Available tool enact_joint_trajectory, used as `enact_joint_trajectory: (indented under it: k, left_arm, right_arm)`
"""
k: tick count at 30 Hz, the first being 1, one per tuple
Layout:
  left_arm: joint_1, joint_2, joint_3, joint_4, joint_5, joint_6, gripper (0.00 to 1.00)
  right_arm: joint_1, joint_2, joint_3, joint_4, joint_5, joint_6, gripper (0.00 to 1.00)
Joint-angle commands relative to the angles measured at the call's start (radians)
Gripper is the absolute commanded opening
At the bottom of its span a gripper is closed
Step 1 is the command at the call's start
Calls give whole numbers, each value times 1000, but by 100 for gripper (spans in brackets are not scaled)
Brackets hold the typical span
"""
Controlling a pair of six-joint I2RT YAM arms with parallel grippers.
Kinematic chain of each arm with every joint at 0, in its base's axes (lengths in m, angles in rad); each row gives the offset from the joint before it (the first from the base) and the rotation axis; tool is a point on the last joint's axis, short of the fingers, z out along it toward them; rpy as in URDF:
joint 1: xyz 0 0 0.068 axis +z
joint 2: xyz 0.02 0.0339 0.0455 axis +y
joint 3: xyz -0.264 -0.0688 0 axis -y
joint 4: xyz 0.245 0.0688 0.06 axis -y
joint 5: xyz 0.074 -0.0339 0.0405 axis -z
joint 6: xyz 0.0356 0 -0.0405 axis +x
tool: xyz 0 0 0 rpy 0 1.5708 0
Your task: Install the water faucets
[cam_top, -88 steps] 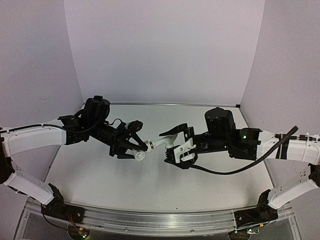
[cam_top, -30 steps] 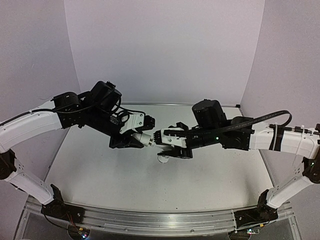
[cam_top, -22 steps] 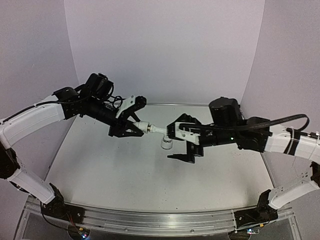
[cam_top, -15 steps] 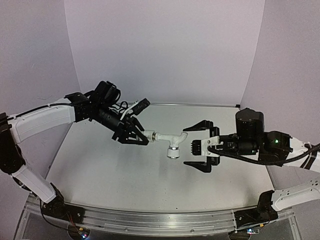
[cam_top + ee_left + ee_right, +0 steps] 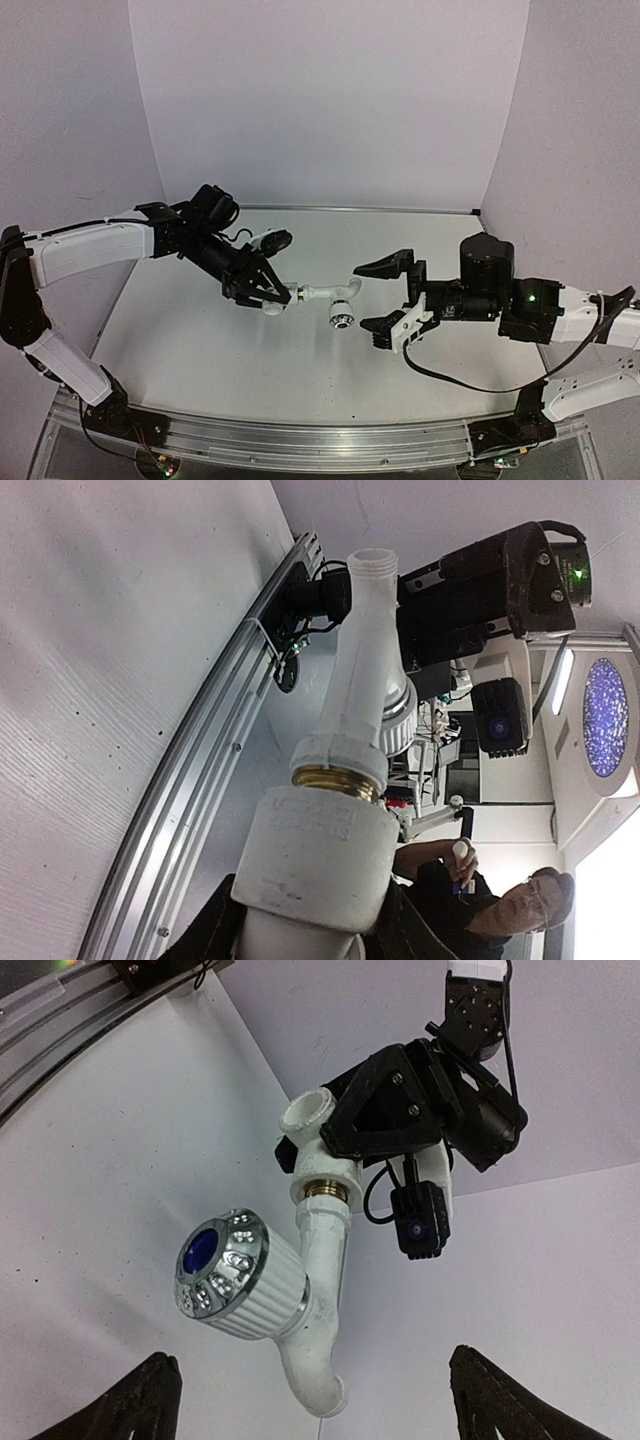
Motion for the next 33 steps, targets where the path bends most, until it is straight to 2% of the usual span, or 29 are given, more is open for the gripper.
enact_joint_trajectory:
  k: [1,8,12,22,25,30,33]
  left_arm:
    - [-3,-60,-9,37,90,-133,0]
    - [-7,-88,-1,37,95,-166,0]
    - [-9,-103,-8,38,85,-173,0]
    - [-26,-101,3,39,99,-166,0]
    - [-32,-102,-4,39,101,-164,0]
    - [-35,-103,-11,38,84,-159,0]
    - [-36,-107,-9,39,58,-150,0]
  right_arm:
    - [5,46,2,123,-80,-89,92]
    - [5,134,50,136,-139,-116,80]
    - [4,157,37,217,-171,-78,72]
    - [7,211,30,321,-195,-53,62]
    - [6,220,28,341,-191,-41,53]
    - [7,227,31,361,-188,25,45]
    - [6,225,36,358,-183,73,32]
